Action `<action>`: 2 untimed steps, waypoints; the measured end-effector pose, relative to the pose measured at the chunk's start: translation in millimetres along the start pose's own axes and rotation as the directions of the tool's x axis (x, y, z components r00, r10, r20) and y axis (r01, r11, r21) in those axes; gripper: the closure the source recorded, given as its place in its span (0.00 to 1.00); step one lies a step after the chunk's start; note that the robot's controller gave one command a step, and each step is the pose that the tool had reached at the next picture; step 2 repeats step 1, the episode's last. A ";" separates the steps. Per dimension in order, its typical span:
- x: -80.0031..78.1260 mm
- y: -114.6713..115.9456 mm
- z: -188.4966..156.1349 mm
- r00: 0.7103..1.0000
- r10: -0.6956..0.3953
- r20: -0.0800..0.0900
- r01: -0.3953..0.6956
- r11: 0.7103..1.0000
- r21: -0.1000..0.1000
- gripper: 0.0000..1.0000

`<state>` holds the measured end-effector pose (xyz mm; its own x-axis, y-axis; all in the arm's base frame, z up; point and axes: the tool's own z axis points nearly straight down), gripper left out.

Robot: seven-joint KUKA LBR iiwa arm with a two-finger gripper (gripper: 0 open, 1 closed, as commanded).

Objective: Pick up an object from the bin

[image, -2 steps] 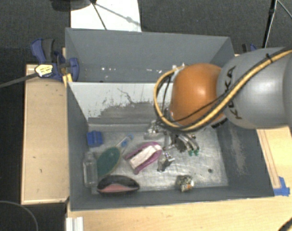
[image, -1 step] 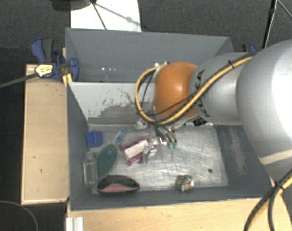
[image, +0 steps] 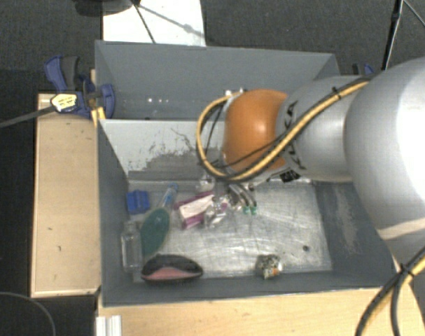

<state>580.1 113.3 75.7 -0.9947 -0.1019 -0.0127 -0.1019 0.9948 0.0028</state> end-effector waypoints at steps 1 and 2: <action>21.6 1.0 -132.0 0.999 -0.038 -0.004 0.038 0.999 0.002 1.00; 21.6 1.0 -132.0 0.999 -0.038 -0.004 0.038 0.999 0.002 1.00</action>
Offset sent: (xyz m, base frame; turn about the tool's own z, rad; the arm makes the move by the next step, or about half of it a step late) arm -0.0249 -0.0020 0.1270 -0.0402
